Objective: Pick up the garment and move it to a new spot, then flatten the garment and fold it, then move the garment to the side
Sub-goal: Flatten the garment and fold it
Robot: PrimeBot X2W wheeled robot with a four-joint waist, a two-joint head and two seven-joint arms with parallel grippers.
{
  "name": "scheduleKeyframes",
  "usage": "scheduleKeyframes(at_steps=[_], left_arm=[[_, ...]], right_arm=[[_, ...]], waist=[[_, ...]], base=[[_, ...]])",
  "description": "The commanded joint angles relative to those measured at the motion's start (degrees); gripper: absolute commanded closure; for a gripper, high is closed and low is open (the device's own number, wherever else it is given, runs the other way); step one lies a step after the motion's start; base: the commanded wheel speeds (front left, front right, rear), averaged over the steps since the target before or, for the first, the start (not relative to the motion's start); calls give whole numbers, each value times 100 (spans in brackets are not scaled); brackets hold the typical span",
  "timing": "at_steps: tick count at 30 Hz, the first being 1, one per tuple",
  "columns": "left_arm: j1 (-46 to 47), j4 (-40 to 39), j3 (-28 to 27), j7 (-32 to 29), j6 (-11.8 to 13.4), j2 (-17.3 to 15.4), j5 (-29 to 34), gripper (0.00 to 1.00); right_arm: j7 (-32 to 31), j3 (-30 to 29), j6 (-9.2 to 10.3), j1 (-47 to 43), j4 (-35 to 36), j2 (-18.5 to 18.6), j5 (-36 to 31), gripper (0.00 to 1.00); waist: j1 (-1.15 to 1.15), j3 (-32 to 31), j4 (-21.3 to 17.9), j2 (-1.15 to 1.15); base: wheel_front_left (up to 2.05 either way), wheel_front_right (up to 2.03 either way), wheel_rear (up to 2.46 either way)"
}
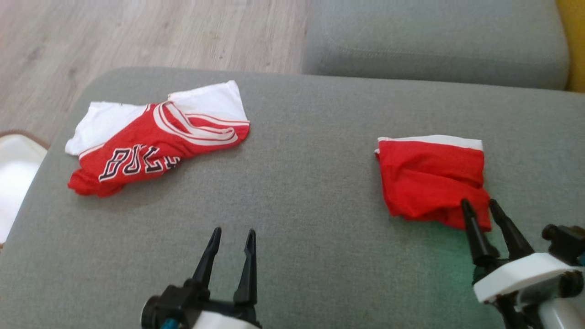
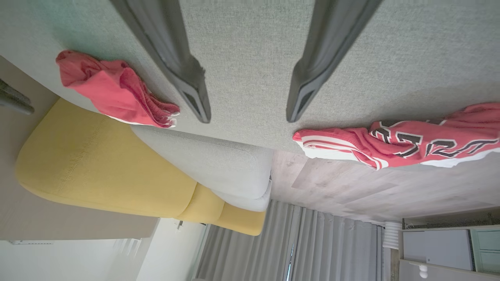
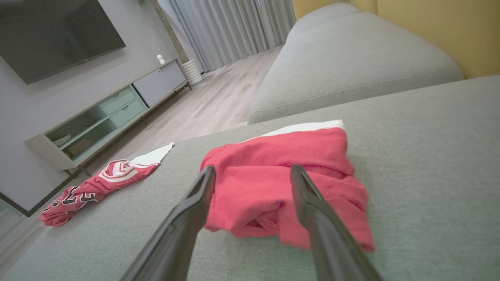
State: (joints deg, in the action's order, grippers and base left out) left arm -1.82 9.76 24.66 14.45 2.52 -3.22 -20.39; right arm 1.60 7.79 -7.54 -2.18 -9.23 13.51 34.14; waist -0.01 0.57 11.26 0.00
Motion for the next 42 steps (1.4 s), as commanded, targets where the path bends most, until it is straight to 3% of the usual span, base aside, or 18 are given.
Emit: scheduleKeyframes(at_steps=[1,7,12,20,30,32,33,37,42], left_arm=[[25,-217,-210,55,-3,-20,69,0],[-103,-254,-179,55,-58,-16,194,0],[-46,-189,-54,55,-148,-1,239,0],[27,-80,10,55,-181,18,221,0],[-129,-118,-150,55,-54,27,186,0],[-184,-174,-253,55,5,25,224,0],[-213,-208,-321,55,47,23,251,0],[-323,-290,-550,55,168,15,324,0],[-585,-513,-1004,55,348,12,551,0]], right_arm=[[77,50,5,176,138,189,-7,98],[-60,26,5,593,-321,622,1,100],[-66,91,5,1107,-1190,741,-201,100],[-52,802,5,1341,-2506,279,-137,100],[494,2116,5,705,-2077,-79,373,100],[797,2184,5,642,-1935,-20,261,44],[943,2185,5,633,-1861,4,183,0],[1222,2013,5,609,-1635,62,-76,0],[1335,1206,5,406,-903,113,-882,0]], waist=[[1,-83,-35,0],[1,-129,152,0],[1,-45,503,0],[1,21,830,0],[1,-267,583,0],[1,-315,444,0],[1,-337,362,0],[1,-406,112,0],[1,-539,-334,0]], base=[[0,0,0],[0,0,0],[0,0,0],[0,0,0],[0,0,0],[0,0,0],[0,0,0],[0,0,0],[0,0,0]])
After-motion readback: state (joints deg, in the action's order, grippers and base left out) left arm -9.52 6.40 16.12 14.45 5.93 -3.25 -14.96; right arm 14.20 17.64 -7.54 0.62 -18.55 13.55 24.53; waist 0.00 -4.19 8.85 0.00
